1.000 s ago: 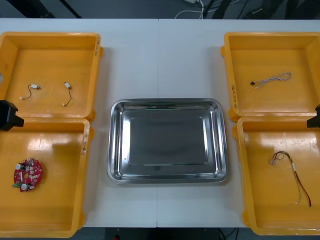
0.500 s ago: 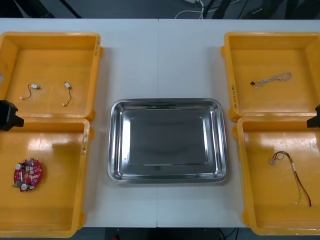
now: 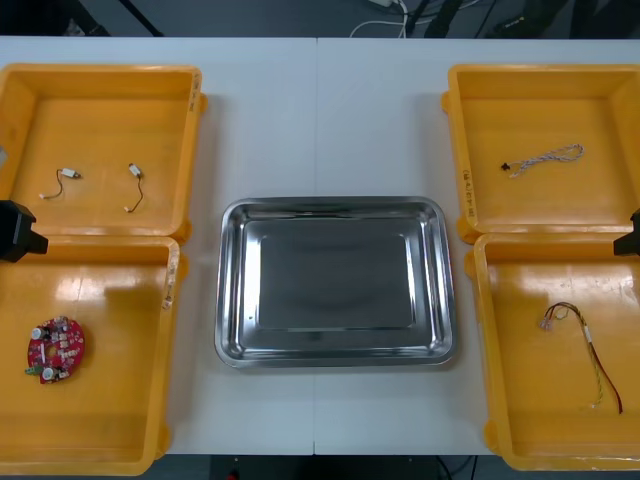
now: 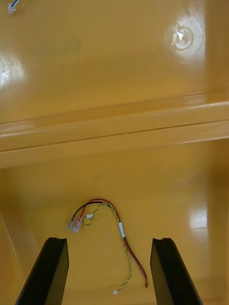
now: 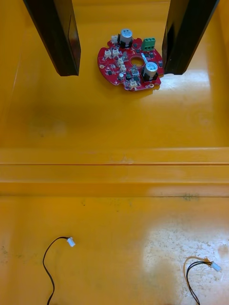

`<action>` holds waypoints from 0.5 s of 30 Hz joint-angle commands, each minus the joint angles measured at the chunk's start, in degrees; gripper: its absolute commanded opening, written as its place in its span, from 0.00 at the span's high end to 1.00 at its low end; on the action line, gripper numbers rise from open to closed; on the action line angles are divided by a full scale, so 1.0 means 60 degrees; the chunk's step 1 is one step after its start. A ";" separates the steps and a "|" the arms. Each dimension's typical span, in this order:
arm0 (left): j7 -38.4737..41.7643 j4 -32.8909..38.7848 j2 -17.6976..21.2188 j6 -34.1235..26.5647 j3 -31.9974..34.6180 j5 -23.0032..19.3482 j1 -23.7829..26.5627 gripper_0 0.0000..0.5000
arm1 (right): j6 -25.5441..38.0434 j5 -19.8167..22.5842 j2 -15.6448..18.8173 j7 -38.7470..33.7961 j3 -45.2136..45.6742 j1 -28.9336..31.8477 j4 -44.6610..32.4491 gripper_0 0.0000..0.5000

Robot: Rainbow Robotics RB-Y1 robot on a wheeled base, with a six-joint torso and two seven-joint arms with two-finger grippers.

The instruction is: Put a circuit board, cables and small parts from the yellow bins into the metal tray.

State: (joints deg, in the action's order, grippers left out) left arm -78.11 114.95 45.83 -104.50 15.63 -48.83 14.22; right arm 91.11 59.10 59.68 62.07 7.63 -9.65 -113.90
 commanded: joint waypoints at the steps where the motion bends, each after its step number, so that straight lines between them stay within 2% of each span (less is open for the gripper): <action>1: -0.0414 0.0294 0.0432 0.0102 0.0266 0.0081 -0.0099 0.00 | 0.0050 0.0067 0.0410 0.0289 0.0339 0.0100 -0.0221 0.00; 15: -0.0414 0.0294 0.0432 0.0102 0.0266 0.0081 -0.0099 0.00 | 0.0050 0.0067 0.0410 0.0289 0.0339 0.0100 -0.0221 0.00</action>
State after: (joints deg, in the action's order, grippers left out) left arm -78.11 114.95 45.83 -104.50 15.63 -48.83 14.22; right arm 91.11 59.10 59.68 62.07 7.63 -9.65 -113.90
